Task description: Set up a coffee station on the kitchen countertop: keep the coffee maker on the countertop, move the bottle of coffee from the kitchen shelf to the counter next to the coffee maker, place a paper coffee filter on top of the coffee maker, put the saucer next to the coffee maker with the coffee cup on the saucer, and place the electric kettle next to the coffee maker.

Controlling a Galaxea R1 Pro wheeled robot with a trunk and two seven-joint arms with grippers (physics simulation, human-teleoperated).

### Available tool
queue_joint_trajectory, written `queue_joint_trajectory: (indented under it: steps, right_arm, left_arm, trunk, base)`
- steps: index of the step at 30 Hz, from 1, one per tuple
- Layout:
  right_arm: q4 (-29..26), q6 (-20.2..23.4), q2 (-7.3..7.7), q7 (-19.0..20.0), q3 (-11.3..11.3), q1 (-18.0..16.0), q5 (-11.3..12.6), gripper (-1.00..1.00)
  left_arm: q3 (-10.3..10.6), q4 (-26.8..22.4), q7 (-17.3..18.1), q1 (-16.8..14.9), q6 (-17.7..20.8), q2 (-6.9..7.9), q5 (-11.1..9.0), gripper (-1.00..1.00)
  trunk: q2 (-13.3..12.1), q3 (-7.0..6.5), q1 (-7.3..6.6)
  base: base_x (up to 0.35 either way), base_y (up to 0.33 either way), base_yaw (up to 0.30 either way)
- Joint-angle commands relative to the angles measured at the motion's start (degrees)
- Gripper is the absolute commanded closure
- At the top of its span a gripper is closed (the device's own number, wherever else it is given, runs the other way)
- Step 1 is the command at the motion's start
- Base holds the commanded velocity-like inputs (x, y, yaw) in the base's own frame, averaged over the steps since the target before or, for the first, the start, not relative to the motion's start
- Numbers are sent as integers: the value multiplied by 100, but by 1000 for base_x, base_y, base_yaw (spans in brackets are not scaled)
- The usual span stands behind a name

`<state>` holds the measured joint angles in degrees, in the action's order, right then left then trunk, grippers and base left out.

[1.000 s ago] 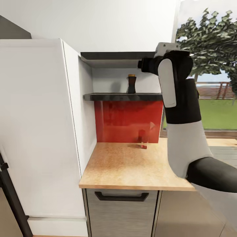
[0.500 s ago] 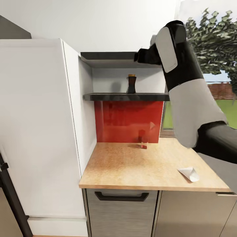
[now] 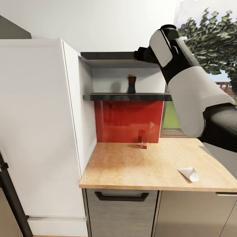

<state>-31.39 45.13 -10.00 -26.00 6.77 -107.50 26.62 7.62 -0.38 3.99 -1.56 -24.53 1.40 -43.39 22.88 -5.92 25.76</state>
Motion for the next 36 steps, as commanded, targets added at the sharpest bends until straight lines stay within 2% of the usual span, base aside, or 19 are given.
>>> queue_joint_trajectory:
  steps: [1,4,7,8,9,15,22,28,36]
  right_arm:
    - [2,-97,0,-10,135,-4,45,-100]
    - [6,-312,0,86,456,-7,42,-100]
    - [4,-506,0,194,767,-8,38,-100]
    - [3,-535,0,208,805,-8,40,-100]
    - [2,-593,0,235,880,-8,40,-100]
    - [5,-719,0,264,944,-1,49,-100]
    - [90,-771,0,270,949,-7,61,-100]
    - [434,-808,0,284,949,-8,55,-100]
    - [980,-1049,0,626,948,-10,50,-100]
  left_arm:
    - [47,9,29,-2,-4,69,-55,-100]
    - [47,10,3,-2,177,234,-50,-100]
    - [49,13,-18,-2,772,511,-48,-100]
    - [50,14,-17,-2,887,567,-48,-100]
    - [50,27,-15,-2,1130,698,-48,-100]
    - [53,37,-12,246,1347,982,-47,-100]
    - [50,38,-19,299,1348,1049,-53,-100]
    - [47,38,-21,309,1346,1116,-91,-100]
    - [47,38,-21,314,1289,1159,-112,-100]
  trunk:
    - [4,3,2]
    - [4,3,2]
    - [4,3,2]
    - [4,3,2]
    - [4,3,2]
    - [4,3,2]
    - [4,3,2]
    - [4,3,2]
    - [4,3,2]
  base:
    - [0,0,0]
    - [0,0,0]
    - [0,0,0]
    - [0,0,0]
    - [0,0,0]
    - [0,0,8]
    - [0,0,154]
    - [0,0,192]
    - [0,0,33]
